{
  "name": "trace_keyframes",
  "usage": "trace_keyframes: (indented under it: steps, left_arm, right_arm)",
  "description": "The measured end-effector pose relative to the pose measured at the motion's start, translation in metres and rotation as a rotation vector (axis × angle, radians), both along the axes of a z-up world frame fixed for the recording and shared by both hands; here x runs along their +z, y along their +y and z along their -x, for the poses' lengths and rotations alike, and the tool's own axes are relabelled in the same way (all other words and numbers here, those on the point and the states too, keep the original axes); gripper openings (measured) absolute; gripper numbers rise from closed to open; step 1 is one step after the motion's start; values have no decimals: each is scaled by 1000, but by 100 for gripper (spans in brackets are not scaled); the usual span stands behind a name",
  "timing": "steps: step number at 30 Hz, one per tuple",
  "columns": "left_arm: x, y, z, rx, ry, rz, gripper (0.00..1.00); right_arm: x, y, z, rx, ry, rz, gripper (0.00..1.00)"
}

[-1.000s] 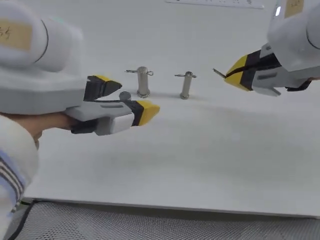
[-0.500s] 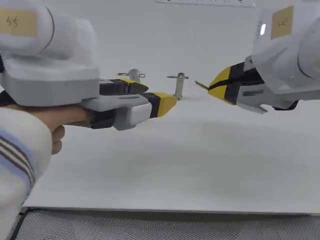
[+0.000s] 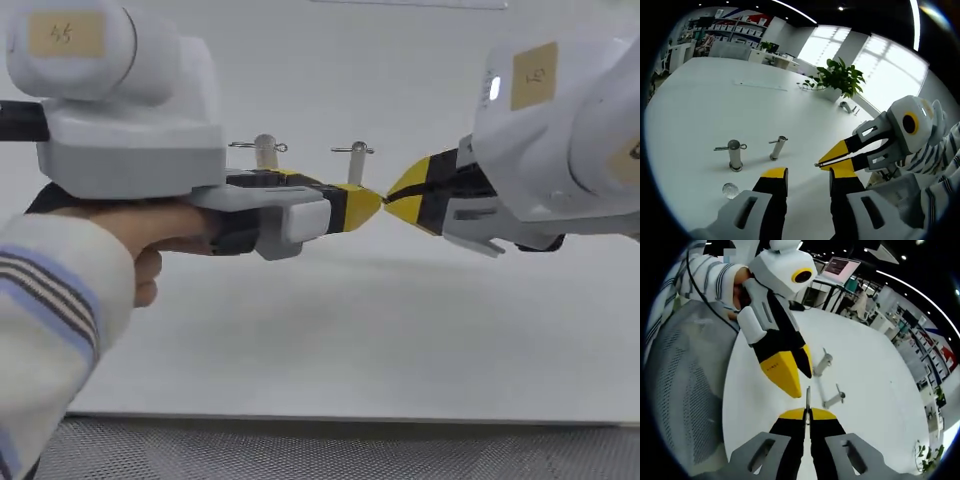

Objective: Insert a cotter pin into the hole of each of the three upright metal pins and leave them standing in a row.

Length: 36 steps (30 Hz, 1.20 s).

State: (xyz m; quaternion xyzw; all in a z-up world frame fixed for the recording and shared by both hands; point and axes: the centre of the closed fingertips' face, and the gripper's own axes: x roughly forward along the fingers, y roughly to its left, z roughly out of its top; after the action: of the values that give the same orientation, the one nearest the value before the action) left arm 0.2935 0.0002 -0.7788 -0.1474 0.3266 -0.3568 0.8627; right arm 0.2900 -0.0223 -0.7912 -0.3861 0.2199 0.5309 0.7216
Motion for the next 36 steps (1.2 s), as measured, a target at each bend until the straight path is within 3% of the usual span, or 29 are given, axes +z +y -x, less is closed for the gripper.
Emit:
trace_keyframes:
  steps: [2,4,7,14,17,20,25,28,36]
  left_arm:
    - [-1,-1,2,2,9,11,27]
    - [-1,-3,6,8,54,52,25]
    - [0,-4,7,8,72,69,23]
    - [2,-8,10,16,83,90,22]
    - [3,-8,11,21,84,105,11]
    - [1,-8,13,24,75,97,10]
    - [-1,-10,19,12,106,109,9]
    - [0,-13,22,17,138,152,9]
    - [8,-14,20,20,151,228,2]
  right_arm:
    - [1,3,2,10,2,-10,2]
    - [2,6,4,24,0,-21,2]
    - [3,9,6,34,-8,-22,2]
    - [5,13,7,65,-30,-16,2]
    - [6,13,8,74,-38,-13,2]
    - [6,13,10,80,-40,-10,2]
    - [6,13,13,102,-50,-2,2]
    - [7,14,14,114,-55,0,2]
    - [8,15,16,127,-60,-1,2]
